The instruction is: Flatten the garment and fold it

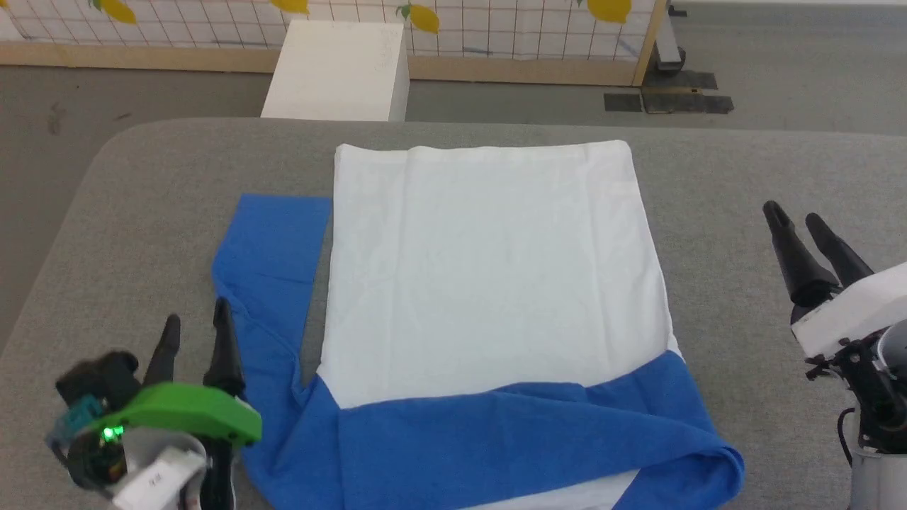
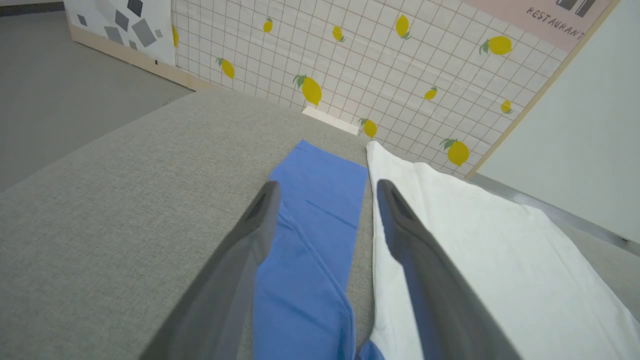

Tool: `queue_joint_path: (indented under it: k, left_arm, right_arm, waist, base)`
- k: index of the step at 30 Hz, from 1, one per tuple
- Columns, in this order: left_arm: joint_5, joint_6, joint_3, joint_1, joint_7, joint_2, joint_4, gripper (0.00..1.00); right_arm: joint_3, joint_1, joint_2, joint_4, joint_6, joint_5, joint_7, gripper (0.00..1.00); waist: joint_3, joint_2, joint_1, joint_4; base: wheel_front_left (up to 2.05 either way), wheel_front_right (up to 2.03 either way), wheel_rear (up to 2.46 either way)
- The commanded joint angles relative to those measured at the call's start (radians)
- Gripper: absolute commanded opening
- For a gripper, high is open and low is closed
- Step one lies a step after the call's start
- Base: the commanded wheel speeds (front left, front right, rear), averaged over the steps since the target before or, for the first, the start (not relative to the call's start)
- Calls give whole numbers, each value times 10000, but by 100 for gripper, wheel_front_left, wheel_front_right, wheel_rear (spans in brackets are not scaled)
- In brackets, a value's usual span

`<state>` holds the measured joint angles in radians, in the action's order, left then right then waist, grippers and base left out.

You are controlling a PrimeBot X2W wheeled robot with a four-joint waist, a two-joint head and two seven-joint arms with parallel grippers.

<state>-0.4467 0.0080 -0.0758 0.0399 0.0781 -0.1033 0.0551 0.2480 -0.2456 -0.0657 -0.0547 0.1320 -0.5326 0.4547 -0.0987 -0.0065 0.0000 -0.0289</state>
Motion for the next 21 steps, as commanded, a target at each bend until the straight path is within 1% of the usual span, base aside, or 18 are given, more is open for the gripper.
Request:
queue_joint_path:
  k: [1, 2, 4, 9, 13, 17, 21]
  left_arm:
    - [-134, 81, -4, 765, -432, -276, 184, 100]
    - [-176, 122, 19, 1124, -844, -405, 379, 100]
    - [-336, 56, 59, 2116, -1658, -741, 811, 100]
    - [-607, -243, 259, 4665, -4152, -1953, 2151, 100]
    - [-746, -299, 336, 6288, -5790, -2739, 2944, 100]
    - [-792, -250, 434, 7333, -6864, -3194, 3347, 100]
    - [-750, -258, 618, 7777, -7687, -3531, 3631, 100]
  right_arm:
    - [111, 119, 72, -203, -13, 118, 119, 100]
    - [180, 133, 84, -319, -13, 154, 193, 100]
    - [255, 71, 106, -573, -13, 262, 338, 100]
    - [143, -449, 138, -1105, -13, 353, 595, 100]
    - [-45, -911, 148, -1303, -13, 364, 627, 100]
    - [-206, -1191, 151, -1252, -13, 205, 448, 100]
    - [-320, -1316, 152, -1176, -13, 114, 267, 100]
  waist:
    - [-493, 65, 0, 8]
    - [-665, 65, 0, -6]
    - [-1059, 65, 0, 6]
    - [-2269, 65, 0, 239]
    - [-3239, 65, 0, 570]
    - [-3939, 65, 0, 872]
    - [-4461, 65, 0, 1146]
  base:
    - [0, 0, 0]
    - [0, 0, 0]
    - [0, 0, 0]
    - [0, 0, 0]
    - [0, 0, 0]
    - [0, 0, 0]
    - [0, 0, 0]
